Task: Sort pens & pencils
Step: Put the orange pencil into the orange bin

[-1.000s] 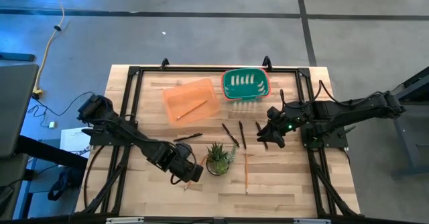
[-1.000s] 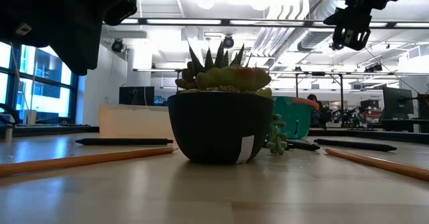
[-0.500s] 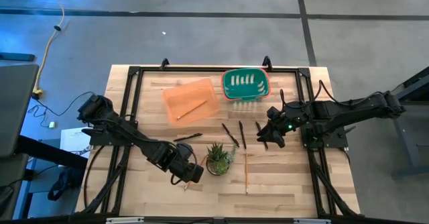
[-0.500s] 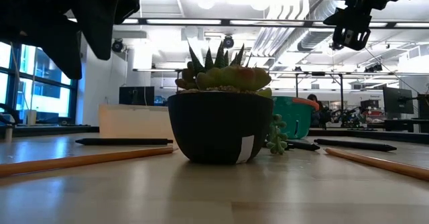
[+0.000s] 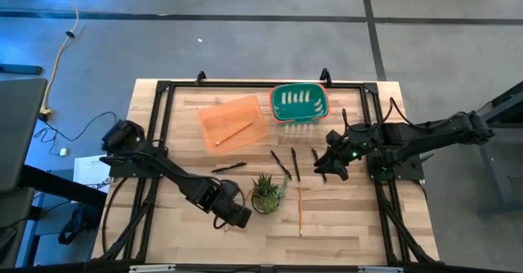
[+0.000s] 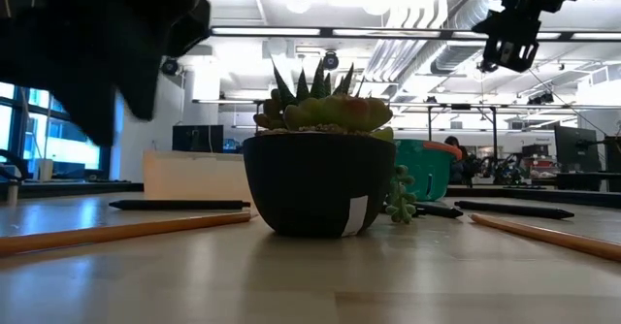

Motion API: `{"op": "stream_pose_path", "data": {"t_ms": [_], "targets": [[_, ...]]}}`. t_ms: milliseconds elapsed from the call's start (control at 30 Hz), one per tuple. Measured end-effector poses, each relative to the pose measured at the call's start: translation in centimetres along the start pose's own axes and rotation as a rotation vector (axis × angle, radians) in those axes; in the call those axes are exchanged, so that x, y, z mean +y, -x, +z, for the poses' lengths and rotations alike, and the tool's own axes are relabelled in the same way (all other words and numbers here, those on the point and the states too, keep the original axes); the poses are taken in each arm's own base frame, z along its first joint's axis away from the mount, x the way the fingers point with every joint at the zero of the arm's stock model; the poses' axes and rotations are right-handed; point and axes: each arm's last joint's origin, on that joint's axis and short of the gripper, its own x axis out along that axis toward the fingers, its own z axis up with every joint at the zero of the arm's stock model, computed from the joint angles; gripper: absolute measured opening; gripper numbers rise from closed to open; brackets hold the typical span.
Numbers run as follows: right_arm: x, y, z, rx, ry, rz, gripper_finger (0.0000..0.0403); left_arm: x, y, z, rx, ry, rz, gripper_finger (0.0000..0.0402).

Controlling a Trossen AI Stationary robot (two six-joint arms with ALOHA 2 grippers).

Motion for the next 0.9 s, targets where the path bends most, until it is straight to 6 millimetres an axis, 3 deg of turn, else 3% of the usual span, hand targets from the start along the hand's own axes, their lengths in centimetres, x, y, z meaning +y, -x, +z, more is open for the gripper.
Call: {"op": "stream_pose_path", "data": {"t_ms": [300,733,900], "targets": [[0.1,0.3,0.0,-0.01,-0.012,0.008,0.0165,0.2,-1.4,0.5,0.059,-0.02,0.042,0.0156],[0.1,0.3,0.0,-0.01,0.004,0.008,0.0165,-0.9,0.3,0.6,0.051,-0.03,0.078,0.0156],[0.1,0.3,0.0,-0.01,0.007,0.008,0.0165,-1.1,-0.8,0.4,0.096,-0.028,0.112,0.0157]]}}
